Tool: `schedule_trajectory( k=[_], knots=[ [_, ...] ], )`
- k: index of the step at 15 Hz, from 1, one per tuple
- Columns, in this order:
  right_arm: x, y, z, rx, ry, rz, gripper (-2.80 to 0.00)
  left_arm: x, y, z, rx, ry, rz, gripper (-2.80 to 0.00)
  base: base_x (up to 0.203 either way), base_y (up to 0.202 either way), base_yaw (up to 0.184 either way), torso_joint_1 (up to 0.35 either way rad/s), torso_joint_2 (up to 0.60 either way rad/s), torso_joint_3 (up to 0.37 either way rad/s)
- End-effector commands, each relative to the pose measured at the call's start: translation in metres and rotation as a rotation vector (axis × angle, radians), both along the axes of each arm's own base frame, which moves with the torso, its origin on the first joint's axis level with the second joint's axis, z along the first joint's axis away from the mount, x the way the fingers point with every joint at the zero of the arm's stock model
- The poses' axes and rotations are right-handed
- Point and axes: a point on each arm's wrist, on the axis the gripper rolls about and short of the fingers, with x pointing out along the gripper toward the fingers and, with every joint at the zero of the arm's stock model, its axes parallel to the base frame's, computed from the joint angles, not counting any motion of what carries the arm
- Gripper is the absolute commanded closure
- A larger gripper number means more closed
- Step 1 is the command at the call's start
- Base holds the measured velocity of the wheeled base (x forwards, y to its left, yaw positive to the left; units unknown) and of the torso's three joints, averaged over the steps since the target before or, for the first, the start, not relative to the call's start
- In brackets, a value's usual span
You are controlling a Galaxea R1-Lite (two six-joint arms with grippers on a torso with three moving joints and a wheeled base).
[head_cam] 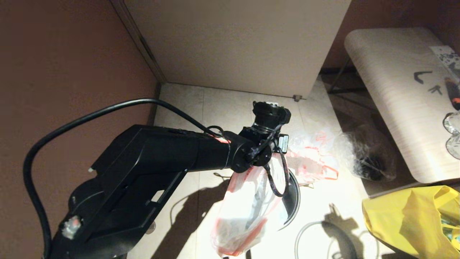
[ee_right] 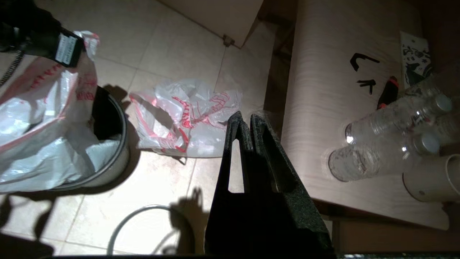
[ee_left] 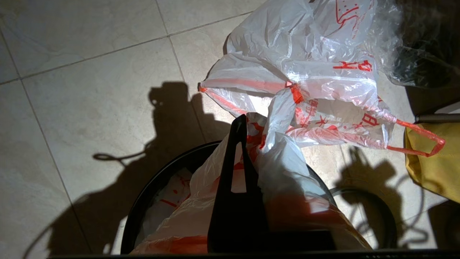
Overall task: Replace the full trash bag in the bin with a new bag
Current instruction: Put the new garbage bag on the trash can
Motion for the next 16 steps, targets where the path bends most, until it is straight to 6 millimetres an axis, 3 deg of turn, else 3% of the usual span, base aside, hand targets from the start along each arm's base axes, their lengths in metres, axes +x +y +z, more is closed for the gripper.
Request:
schedule_trajectory(
  k=[1, 5, 10, 13, 16],
  knots=[
    [0.052, 0.002, 0.005, -0.026, 0.14, 0.011, 0.0, 0.003, 0.0, -0.006, -0.001, 0.009, 0.008, 0.0, 0.0, 0.0, 0.0, 0.0, 0.0, 0.0],
    [0.135, 0.029, 0.008, -0.124, 0.29, 0.022, 0.0, 0.009, -0.006, -0.018, -0.007, 0.016, 0.012, 0.0, 0.0, 0.0, 0.0, 0.0, 0.0, 0.0],
    [0.216, 0.076, -0.04, -0.101, 0.487, 0.084, 0.0, 0.016, -0.001, -0.023, -0.004, 0.024, 0.03, 0.0, 0.0, 0.0, 0.0, 0.0, 0.0, 0.0],
    [0.238, 0.095, -0.055, -0.025, 0.482, 0.106, 0.0, 0.024, 0.004, -0.03, -0.002, 0.039, 0.029, 0.0, 0.0, 0.0, 0.0, 0.0, 0.0, 0.0],
    [0.231, 0.105, -0.066, 0.154, 0.57, 0.204, 0.0, 0.024, 0.005, -0.03, -0.028, 0.052, 0.026, 0.0, 0.0, 0.0, 0.0, 0.0, 0.0, 0.0]
  ],
)
